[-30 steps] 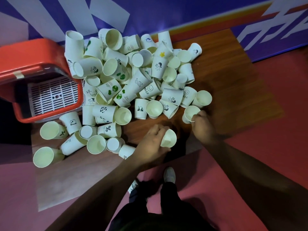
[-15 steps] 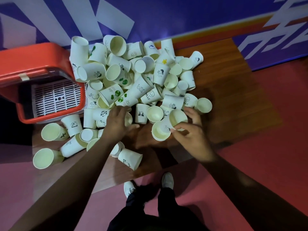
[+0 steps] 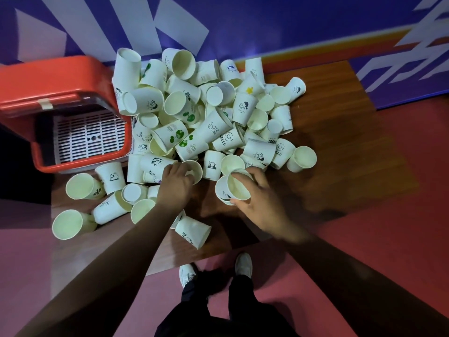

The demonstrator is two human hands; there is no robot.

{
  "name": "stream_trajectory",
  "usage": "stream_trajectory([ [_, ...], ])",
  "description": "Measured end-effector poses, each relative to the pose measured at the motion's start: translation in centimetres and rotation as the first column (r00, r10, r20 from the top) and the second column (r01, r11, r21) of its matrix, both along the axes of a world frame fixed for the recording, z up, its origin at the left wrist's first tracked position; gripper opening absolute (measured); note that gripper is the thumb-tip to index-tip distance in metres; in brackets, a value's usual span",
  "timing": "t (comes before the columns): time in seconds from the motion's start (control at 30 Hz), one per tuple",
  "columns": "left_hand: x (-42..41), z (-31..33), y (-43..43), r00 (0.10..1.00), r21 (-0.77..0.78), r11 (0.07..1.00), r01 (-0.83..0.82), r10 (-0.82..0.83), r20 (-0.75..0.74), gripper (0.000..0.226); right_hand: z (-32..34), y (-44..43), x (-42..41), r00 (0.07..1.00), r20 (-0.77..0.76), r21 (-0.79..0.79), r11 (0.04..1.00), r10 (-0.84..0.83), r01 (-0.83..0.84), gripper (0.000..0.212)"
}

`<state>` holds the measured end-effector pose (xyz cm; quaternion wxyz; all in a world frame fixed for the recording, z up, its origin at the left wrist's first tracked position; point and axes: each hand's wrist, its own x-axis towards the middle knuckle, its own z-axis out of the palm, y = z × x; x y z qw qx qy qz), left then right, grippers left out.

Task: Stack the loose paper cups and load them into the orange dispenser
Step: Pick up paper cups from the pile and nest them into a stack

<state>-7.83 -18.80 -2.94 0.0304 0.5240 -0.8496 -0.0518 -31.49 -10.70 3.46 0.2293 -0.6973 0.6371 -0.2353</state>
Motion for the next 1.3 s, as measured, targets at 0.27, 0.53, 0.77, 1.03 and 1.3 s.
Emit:
stream_trajectory([
  [0.27,-0.2,2.5,0.1,0.927,0.024,0.995,-0.099,0.101,-0.362,0.012,0.4,0.2,0.3,0.950,-0.312,-0.041,0.999,-0.003,-0.011,0.091],
  [0.53,-0.1,5.5,0.4,0.624,0.351,0.927,-0.134,0.354,-0.696,0.010,-2.2,-0.1,0.6,0.989,-0.151,0.171,0.985,-0.001,0.027,0.091],
  [0.77,-0.9,7.3,0.5,0.408,0.603,0.798,-0.018,0.556,-0.724,0.013,-3.6,0.8,0.8,1.000,-0.005,0.315,0.949,0.028,-0.025,0.109],
  [1.03,-2.1,8.7,2.5,0.287,0.675,0.672,0.306,0.611,-0.738,0.066,-2.7,0.3,-5.1,0.998,-0.039,0.325,0.944,-0.044,0.055,0.089],
  [1.3,-4.3,5.4,3.3,0.808,0.480,0.835,0.271,0.074,-0.585,0.087,-3.2,-4.8,-4.0,0.998,0.005,0.364,0.930,-0.064,0.057,0.057],
])
